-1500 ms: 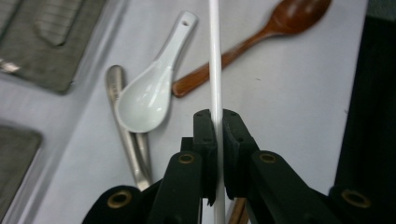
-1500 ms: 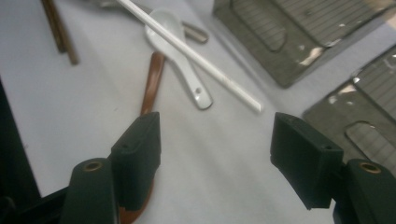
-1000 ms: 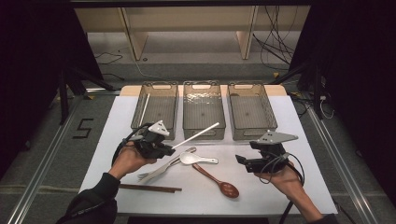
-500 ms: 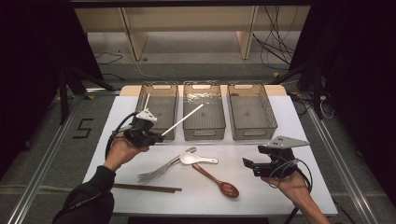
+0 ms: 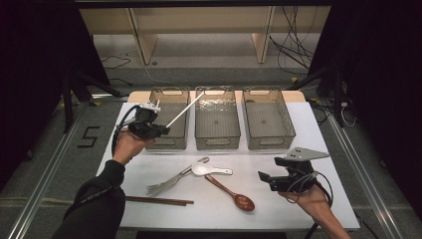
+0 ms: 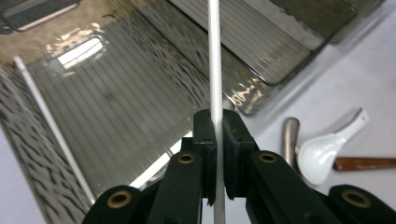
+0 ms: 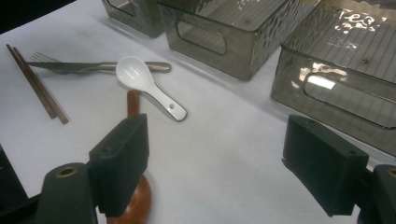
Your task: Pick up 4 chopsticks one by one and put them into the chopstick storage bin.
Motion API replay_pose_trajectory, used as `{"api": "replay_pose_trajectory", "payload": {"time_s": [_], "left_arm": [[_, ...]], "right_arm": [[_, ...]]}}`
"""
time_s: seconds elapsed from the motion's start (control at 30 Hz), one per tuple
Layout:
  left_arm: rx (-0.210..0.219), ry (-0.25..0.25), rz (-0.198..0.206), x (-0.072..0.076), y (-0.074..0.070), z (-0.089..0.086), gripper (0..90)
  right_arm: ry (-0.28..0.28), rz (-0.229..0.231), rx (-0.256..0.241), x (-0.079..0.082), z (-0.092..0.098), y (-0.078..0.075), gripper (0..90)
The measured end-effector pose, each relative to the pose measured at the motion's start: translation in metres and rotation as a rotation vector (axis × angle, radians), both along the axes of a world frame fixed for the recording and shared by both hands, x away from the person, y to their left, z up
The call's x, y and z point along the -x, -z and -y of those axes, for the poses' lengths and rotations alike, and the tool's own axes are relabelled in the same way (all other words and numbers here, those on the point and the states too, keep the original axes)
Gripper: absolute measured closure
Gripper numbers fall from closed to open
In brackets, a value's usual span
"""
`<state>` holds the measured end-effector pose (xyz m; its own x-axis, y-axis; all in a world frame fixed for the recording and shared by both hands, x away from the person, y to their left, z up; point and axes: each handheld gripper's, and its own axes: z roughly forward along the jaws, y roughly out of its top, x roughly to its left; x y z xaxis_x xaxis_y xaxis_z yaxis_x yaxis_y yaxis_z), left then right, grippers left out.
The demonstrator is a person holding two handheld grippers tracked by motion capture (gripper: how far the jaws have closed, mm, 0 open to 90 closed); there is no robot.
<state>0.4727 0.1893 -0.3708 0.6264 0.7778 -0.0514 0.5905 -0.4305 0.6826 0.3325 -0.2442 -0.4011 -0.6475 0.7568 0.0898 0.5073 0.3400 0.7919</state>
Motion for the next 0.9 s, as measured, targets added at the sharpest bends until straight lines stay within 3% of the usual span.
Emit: {"api": "replay_pose_trajectory", "payload": {"time_s": [0.4, 0.9], "left_arm": [[0.024, -0.123, -0.048, -0.033, 0.008, -0.018, 85.3], [-0.02, -0.197, -0.112, -0.054, 0.022, -0.025, 85.2]], "right_arm": [[-0.012, -0.001, 0.005, 0.0, -0.001, 0.0, 23.7], [-0.015, 0.004, 0.006, 0.001, -0.002, -0.001, 24.1]]}}
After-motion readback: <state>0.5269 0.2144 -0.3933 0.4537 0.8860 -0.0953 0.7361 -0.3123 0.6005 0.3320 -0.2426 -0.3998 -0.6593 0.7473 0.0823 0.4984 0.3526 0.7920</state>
